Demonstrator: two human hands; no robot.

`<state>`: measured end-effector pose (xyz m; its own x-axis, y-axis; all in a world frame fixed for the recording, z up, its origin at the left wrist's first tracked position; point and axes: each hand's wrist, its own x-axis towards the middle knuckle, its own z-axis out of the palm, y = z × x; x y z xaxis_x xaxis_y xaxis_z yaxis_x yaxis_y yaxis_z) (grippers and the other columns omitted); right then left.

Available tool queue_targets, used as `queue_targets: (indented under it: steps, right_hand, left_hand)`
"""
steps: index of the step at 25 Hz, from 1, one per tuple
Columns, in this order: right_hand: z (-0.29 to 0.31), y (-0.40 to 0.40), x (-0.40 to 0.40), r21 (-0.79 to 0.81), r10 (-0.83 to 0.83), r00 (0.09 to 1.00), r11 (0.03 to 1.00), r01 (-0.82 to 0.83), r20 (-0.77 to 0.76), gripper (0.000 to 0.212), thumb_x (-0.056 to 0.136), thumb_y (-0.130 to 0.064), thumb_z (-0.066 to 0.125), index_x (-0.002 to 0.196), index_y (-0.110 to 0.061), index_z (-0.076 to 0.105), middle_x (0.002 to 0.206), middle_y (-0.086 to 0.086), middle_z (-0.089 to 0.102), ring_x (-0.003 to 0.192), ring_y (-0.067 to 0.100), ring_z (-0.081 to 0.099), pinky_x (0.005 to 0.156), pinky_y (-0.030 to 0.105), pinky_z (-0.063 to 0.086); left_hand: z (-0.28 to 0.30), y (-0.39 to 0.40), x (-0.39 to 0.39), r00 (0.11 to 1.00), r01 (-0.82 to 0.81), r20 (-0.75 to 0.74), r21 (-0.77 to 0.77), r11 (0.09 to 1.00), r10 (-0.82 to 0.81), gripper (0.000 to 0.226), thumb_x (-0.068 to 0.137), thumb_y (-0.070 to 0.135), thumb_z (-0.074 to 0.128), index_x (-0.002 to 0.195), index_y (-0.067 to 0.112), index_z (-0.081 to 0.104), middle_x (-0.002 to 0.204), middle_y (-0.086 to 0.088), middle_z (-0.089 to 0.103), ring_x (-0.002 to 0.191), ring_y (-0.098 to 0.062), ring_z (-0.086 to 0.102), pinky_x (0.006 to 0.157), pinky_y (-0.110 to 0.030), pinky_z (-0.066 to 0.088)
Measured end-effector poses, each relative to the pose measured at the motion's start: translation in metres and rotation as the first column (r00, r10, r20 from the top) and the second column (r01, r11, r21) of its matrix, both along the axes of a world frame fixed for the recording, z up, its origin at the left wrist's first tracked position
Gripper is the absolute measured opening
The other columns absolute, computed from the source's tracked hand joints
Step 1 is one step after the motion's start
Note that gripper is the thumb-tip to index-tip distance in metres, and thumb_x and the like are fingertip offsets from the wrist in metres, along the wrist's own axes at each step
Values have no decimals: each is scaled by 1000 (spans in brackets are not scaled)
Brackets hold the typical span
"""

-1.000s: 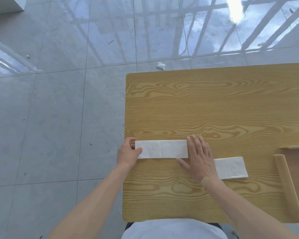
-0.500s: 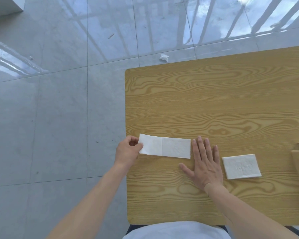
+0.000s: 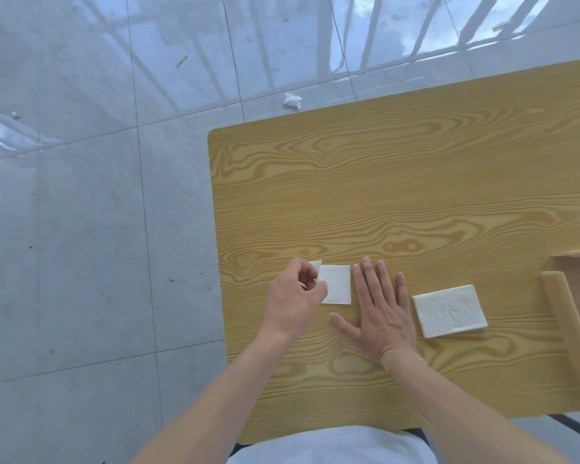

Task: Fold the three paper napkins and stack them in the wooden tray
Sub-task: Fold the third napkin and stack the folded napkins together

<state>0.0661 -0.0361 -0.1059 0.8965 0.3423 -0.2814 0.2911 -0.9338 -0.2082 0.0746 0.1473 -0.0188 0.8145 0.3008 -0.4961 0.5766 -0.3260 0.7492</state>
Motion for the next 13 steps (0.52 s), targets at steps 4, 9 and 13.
queue_targets:
  steps: [4, 9, 13]
  right_hand:
    - [-2, 0, 0, -1, -3, 1000, 1000, 3, -3, 101, 82, -80, 31, 155, -16, 4, 165, -1, -1, 151, 22, -1, 121, 48, 0]
    - [-3, 1, 1, 3, -5, 1000, 1000, 5, 11, 99, 82, -79, 27, 155, -16, 5, 165, 0, 0, 151, 22, 0, 121, 48, 1]
    - [-4, 0, 1, 9, 0, 1000, 1000, 0, 24, 100, 82, -78, 31, 155, -15, 6, 165, 0, 1, 151, 23, 1, 121, 48, 0]
  left_hand:
    - [-13, -26, 3, 998, 50, -27, -5, 999, -50, 14, 78, 17, 68, 84, 24, 57, 72, 10, 61, 61, -5, 56, 62, -20, 48]
    - [-26, -37, 7, 992, 80, -97, -16, 997, -81, 15, 79, 26, 67, 90, 26, 57, 77, 9, 65, 73, -11, 64, 71, -40, 56]
    - [-29, -26, 4, 991, 114, -64, -1, 993, -114, 15, 79, 32, 69, 90, 30, 59, 77, 12, 64, 68, -4, 61, 67, -33, 54]
